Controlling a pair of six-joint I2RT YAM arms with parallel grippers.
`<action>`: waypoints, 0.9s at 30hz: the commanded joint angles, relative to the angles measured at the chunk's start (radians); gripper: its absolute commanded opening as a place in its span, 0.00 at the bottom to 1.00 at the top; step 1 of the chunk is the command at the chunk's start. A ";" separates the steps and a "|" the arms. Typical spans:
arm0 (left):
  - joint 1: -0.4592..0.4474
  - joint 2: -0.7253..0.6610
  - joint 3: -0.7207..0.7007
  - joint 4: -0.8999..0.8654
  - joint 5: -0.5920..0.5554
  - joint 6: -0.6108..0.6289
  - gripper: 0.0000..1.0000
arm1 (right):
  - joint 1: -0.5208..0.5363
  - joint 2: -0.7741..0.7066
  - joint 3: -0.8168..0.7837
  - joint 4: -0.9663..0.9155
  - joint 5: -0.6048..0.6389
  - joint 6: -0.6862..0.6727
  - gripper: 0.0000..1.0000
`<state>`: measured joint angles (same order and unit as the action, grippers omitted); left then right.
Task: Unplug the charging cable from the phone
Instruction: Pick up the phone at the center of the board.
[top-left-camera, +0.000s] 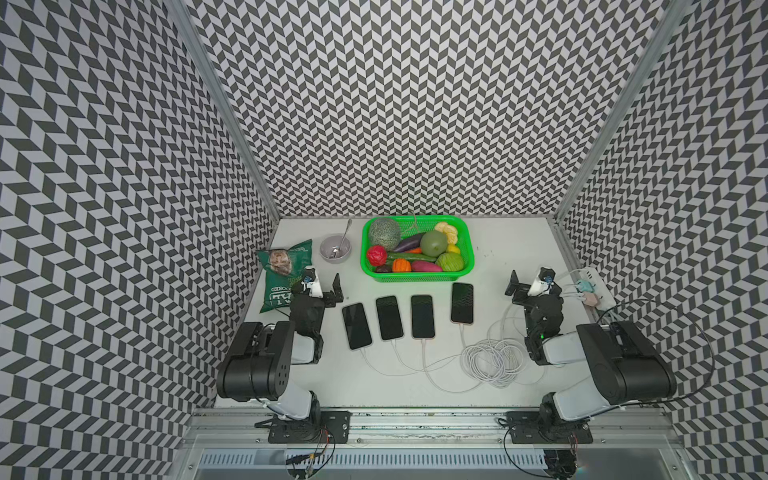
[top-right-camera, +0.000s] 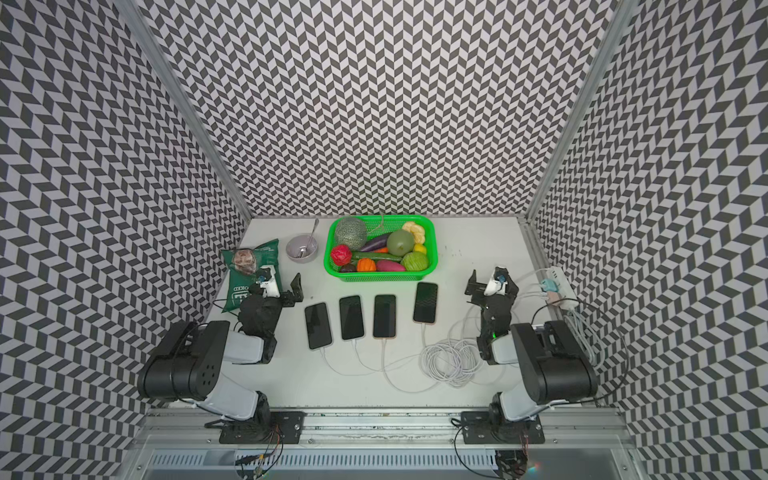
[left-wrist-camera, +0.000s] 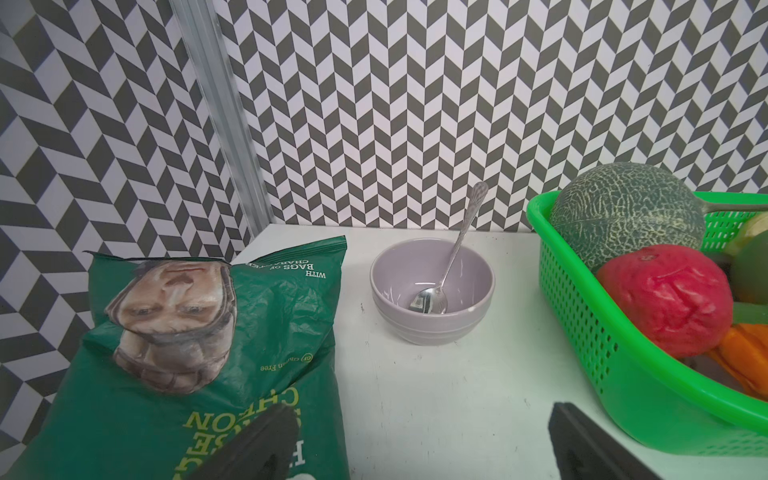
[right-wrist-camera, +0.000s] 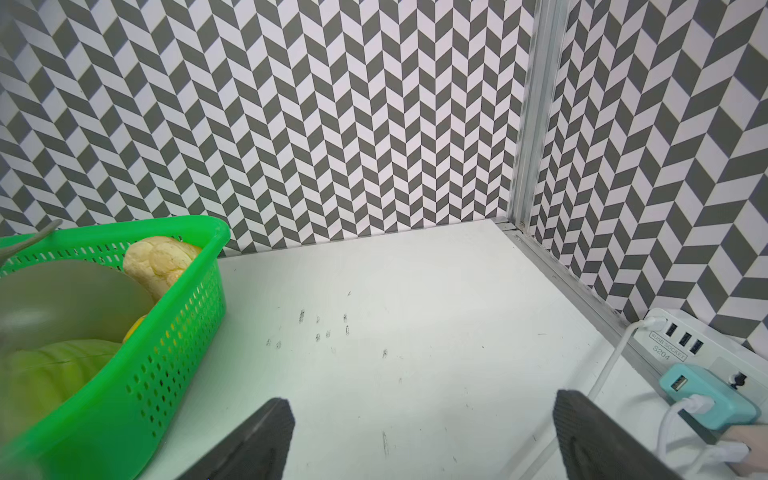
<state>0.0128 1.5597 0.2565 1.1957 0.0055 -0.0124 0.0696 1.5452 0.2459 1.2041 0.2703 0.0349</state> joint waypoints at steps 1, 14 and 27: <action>-0.005 -0.007 0.012 0.015 -0.002 0.012 1.00 | -0.006 -0.020 0.009 0.031 -0.009 0.008 1.00; -0.049 -0.080 0.048 -0.101 -0.069 0.044 1.00 | 0.005 -0.113 0.068 -0.147 -0.082 -0.035 1.00; -0.126 -0.450 0.232 -0.783 -0.357 -0.460 1.00 | 0.001 -0.472 0.322 -0.906 -0.167 0.539 1.00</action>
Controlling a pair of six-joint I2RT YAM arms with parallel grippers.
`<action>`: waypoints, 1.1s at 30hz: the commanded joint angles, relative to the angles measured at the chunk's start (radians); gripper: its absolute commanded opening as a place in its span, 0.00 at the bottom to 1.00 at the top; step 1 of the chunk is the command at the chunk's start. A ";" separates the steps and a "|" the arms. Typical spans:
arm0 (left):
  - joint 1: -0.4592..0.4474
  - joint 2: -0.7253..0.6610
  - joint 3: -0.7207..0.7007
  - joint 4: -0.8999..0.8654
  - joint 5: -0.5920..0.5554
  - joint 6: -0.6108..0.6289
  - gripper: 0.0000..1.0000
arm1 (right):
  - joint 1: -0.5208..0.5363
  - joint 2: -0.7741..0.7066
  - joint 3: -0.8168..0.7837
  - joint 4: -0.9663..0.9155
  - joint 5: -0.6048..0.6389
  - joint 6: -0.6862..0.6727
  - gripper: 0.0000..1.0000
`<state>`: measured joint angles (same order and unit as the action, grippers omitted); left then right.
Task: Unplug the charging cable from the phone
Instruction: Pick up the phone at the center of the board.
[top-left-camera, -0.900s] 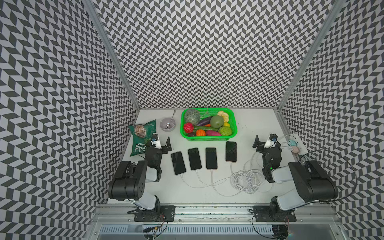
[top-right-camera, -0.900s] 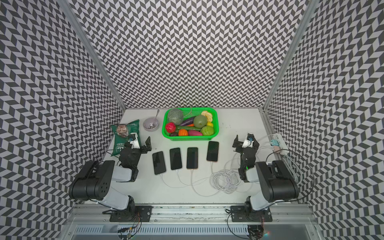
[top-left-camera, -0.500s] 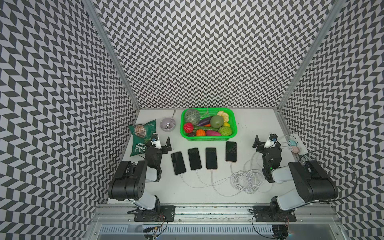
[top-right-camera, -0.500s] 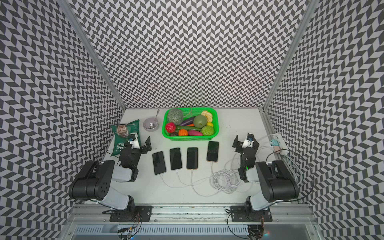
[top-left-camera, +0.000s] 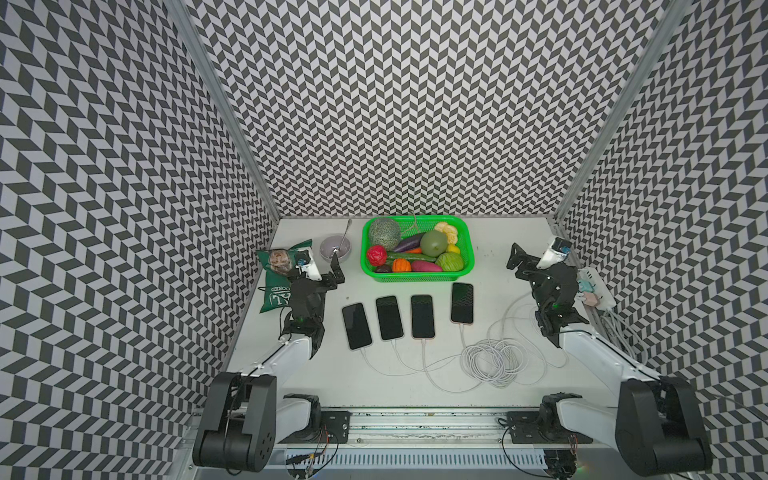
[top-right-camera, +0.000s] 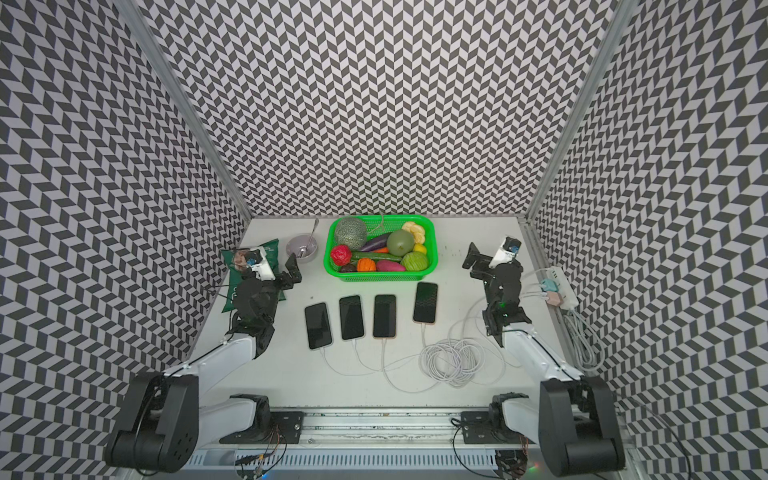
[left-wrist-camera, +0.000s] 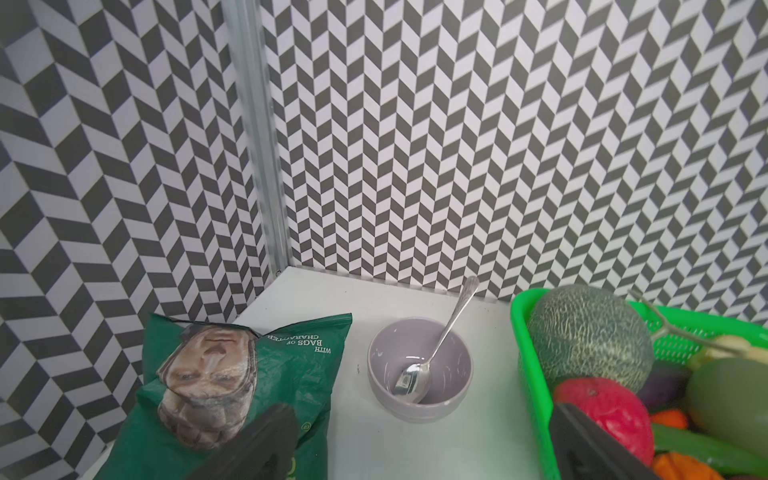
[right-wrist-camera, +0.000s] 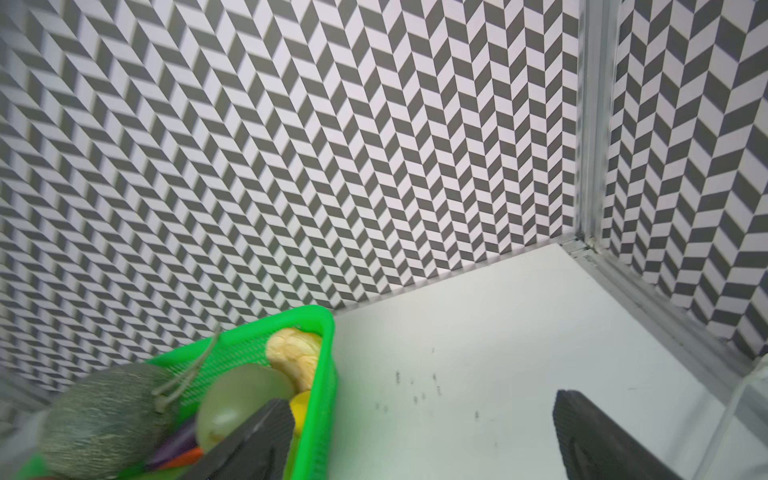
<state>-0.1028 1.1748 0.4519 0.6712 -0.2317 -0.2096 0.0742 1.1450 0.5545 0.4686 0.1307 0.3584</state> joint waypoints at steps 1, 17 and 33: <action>-0.011 -0.097 0.031 -0.357 -0.178 -0.435 1.00 | -0.013 -0.103 -0.001 -0.161 -0.064 0.252 1.00; 0.063 -0.249 0.259 -0.904 0.209 -0.445 1.00 | 0.294 -0.248 -0.006 -0.345 -0.237 0.194 1.00; -0.024 0.156 0.457 -1.171 0.245 -0.153 1.00 | 0.768 0.029 0.173 -0.319 -0.070 0.174 1.00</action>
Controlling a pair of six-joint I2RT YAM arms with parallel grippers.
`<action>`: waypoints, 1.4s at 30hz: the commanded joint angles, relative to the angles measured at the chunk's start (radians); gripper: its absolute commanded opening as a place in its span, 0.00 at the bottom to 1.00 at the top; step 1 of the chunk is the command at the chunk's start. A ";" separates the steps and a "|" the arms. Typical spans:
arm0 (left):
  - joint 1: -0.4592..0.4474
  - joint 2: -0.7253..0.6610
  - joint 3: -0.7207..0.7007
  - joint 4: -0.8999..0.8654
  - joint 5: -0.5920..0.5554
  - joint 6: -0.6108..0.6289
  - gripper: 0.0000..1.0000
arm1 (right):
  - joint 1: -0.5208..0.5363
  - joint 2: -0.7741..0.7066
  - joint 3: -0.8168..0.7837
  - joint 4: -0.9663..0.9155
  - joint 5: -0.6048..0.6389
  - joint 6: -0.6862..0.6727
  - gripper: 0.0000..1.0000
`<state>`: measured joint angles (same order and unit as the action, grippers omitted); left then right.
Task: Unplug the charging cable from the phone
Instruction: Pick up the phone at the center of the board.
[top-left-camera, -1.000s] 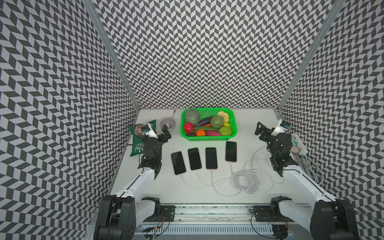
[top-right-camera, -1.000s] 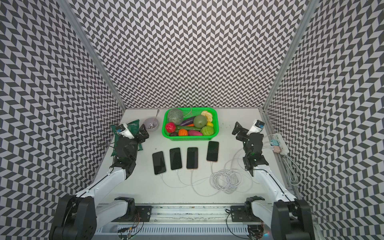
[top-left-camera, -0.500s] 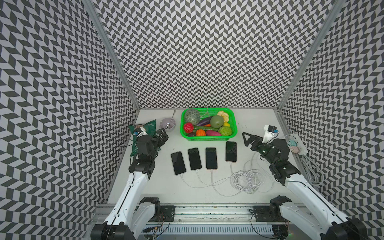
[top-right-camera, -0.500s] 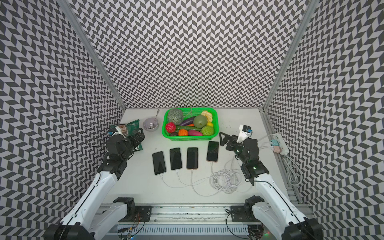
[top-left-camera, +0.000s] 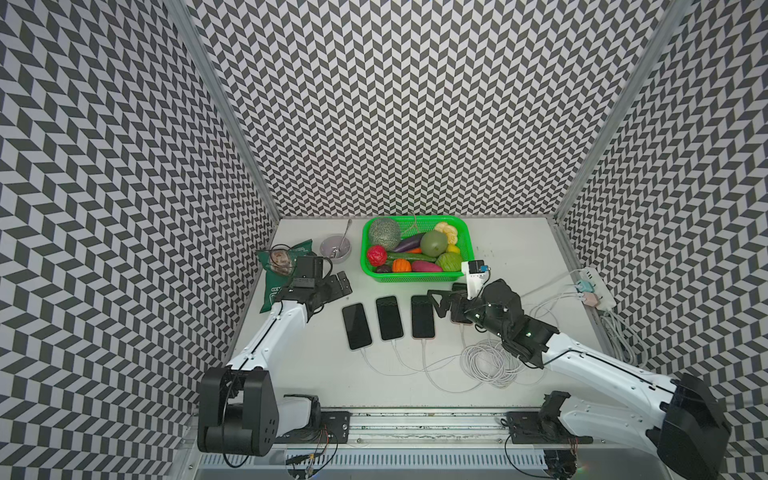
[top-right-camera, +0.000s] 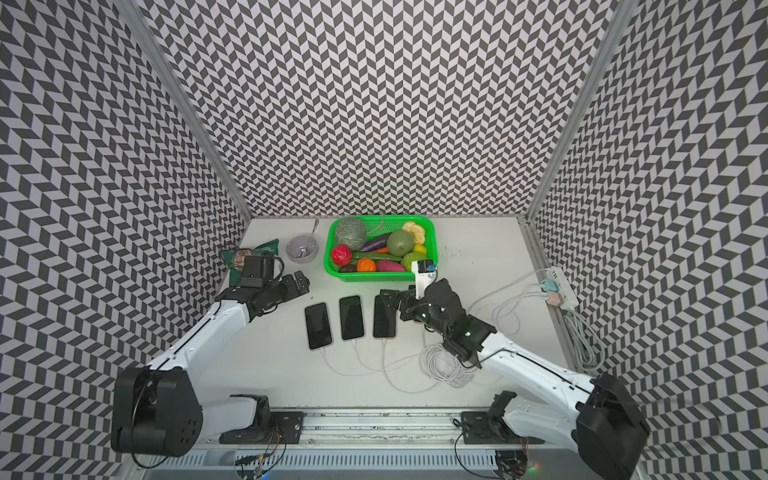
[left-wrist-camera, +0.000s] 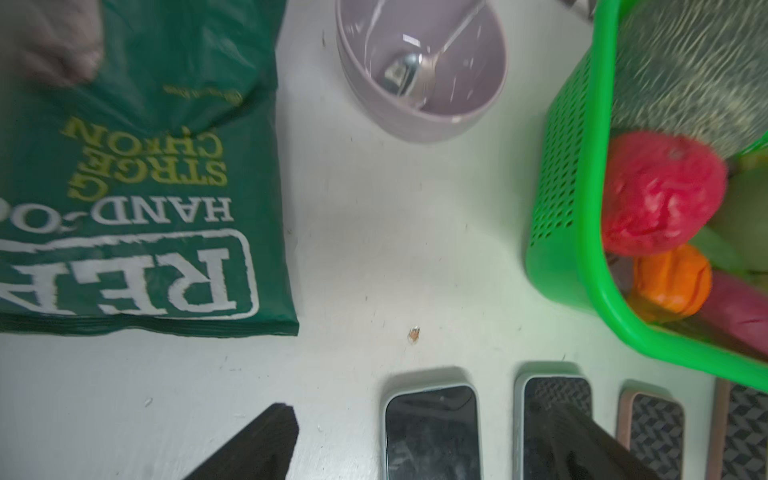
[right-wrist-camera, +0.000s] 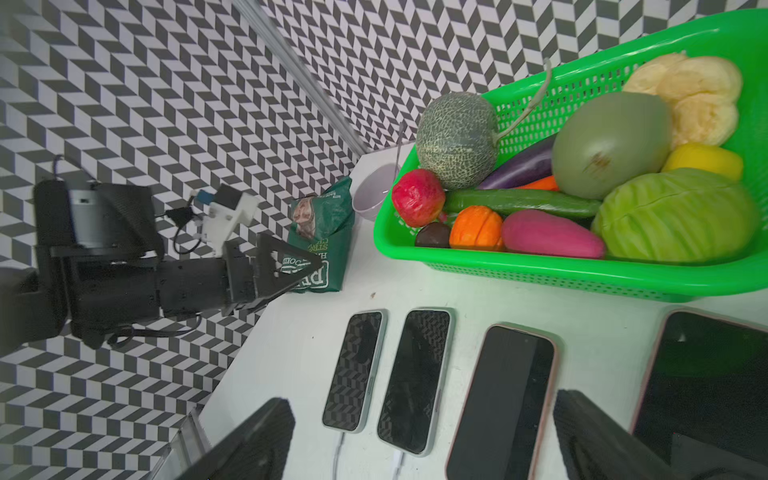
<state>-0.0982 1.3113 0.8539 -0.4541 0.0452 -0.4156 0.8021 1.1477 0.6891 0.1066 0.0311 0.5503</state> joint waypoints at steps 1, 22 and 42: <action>-0.041 0.046 0.065 -0.049 -0.040 0.052 1.00 | 0.056 0.040 0.046 0.045 0.030 -0.019 1.00; -0.168 0.336 0.163 -0.133 -0.150 0.013 1.00 | 0.188 0.085 -0.043 0.180 -0.062 -0.007 1.00; -0.208 0.381 0.075 -0.112 -0.165 -0.043 1.00 | 0.188 0.138 -0.046 0.222 -0.094 -0.018 1.00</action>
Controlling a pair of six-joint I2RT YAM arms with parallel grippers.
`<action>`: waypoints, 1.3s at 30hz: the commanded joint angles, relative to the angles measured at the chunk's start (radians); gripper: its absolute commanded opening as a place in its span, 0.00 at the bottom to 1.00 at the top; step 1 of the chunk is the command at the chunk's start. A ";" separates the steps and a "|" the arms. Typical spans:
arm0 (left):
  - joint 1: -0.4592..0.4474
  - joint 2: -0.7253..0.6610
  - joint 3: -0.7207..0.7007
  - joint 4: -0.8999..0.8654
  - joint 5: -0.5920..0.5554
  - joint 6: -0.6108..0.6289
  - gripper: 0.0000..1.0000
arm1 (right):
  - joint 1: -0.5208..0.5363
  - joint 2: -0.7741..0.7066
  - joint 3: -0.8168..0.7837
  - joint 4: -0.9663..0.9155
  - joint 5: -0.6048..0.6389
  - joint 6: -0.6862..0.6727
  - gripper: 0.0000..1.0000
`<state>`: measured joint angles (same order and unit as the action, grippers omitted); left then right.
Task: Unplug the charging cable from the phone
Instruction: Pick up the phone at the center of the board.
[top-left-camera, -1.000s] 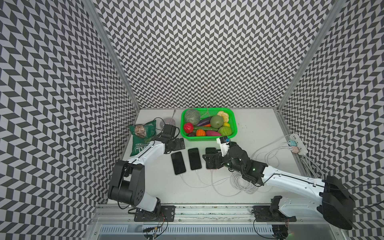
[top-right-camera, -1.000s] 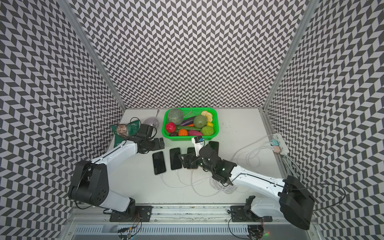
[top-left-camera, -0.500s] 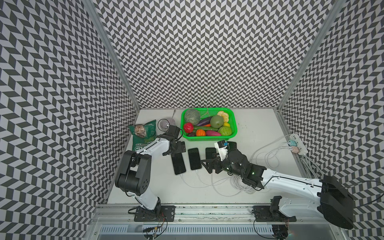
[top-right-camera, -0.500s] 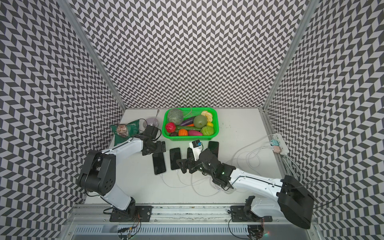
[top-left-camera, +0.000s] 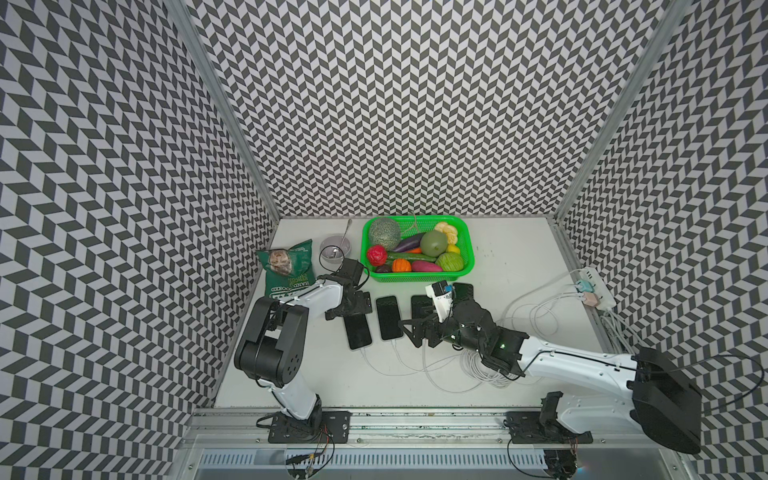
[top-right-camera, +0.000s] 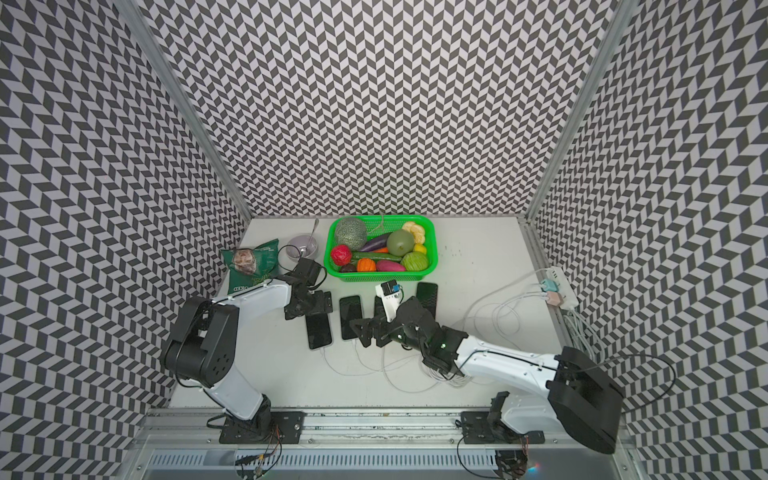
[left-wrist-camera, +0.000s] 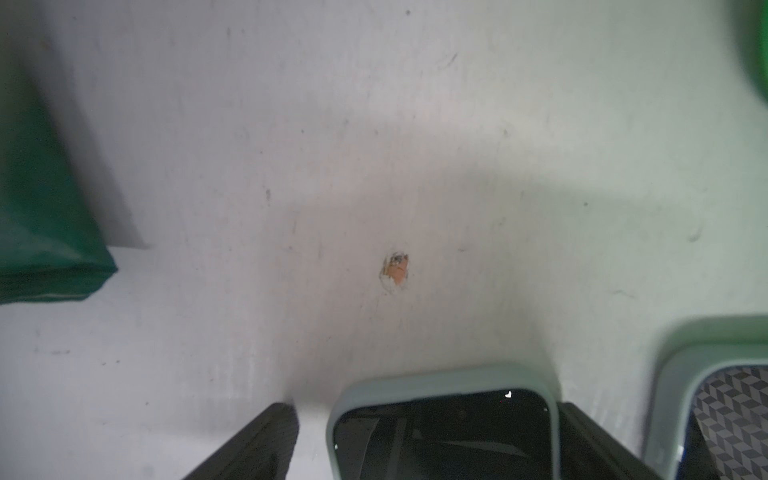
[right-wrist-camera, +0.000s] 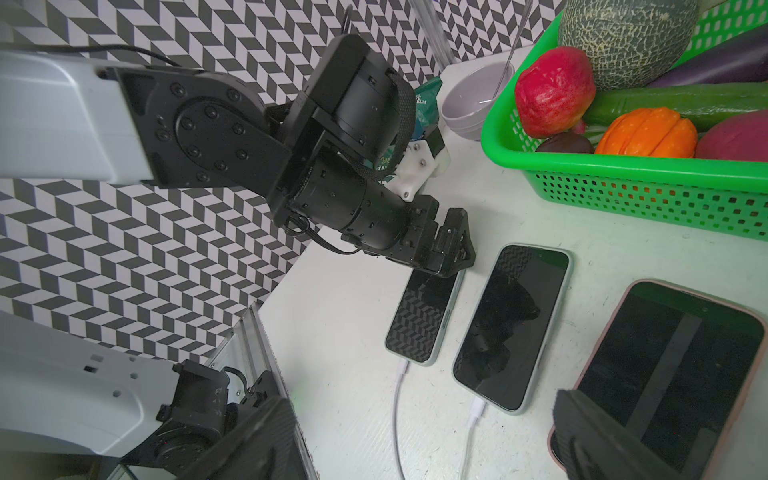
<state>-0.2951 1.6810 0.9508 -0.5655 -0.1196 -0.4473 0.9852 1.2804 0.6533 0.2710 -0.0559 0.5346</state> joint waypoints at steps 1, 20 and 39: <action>-0.012 0.016 -0.025 0.002 -0.002 -0.013 1.00 | 0.005 0.006 -0.011 0.058 -0.008 -0.001 1.00; -0.044 0.037 -0.039 0.000 0.011 -0.042 0.95 | 0.006 -0.009 -0.023 0.050 0.000 0.001 1.00; -0.089 -0.020 -0.109 -0.024 0.038 -0.107 1.00 | 0.007 -0.023 -0.037 0.059 -0.009 0.003 1.00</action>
<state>-0.3656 1.6337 0.8841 -0.5282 -0.1490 -0.5179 0.9852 1.2812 0.6281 0.2810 -0.0605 0.5392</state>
